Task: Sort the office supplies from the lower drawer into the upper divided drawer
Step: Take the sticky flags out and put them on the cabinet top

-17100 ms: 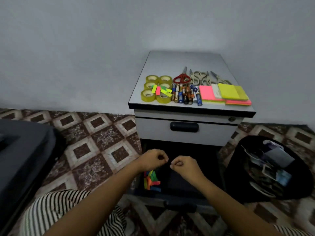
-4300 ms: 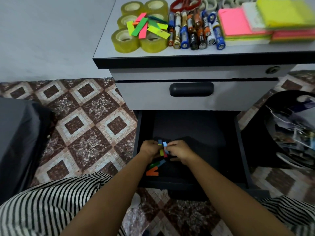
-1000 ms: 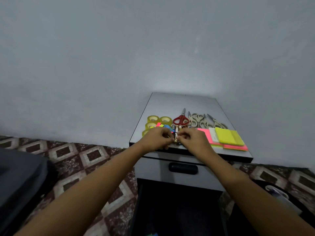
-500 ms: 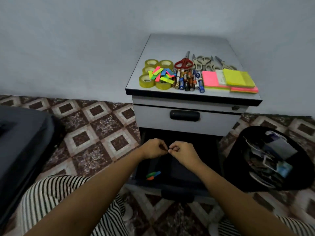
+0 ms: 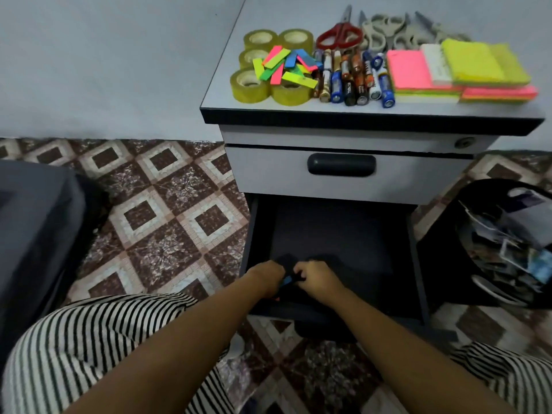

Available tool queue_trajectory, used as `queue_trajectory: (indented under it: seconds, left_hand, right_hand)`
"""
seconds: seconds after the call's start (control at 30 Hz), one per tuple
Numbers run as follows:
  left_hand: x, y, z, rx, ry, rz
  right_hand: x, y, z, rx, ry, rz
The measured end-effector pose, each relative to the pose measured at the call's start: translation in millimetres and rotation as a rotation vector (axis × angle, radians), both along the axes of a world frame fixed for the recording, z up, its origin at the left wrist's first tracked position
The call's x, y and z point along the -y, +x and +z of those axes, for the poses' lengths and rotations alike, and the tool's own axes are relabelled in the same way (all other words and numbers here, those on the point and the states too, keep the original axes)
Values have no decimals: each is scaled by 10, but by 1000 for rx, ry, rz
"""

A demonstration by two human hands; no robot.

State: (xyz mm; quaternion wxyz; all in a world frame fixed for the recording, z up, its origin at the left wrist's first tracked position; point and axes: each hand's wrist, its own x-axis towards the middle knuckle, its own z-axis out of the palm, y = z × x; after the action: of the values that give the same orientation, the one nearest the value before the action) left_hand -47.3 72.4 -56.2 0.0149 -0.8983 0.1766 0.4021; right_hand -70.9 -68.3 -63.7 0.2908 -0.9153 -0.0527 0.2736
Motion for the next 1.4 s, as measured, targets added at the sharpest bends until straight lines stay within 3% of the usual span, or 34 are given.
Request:
queue_trajectory:
  seconds: [0.33, 0.73, 0.9, 1.07, 1.23, 1.4]
  left_hand:
    - [-45, 33, -169, 5, 16, -35]
    - [-35, 119, -146, 74, -163, 144]
    - [-20, 192, -101, 74, -326, 413]
    - [4, 190, -94, -162, -616, 959]
    - [-7, 174, -122, -203, -705, 1095]
    - [10, 186, -109, -244, -803, 1280]
  right_hand:
    - [-167, 52, -241, -14, -61, 134]
    - [-173, 81, -285, -41, -107, -9]
    - [-97, 76, -329, -69, 34, -241]
    - [-48, 85, -272, -68, 270, -542]
    - [-36, 101, -195, -348, 645, -802]
    - [-47, 111, -181, -408, 681, -802]
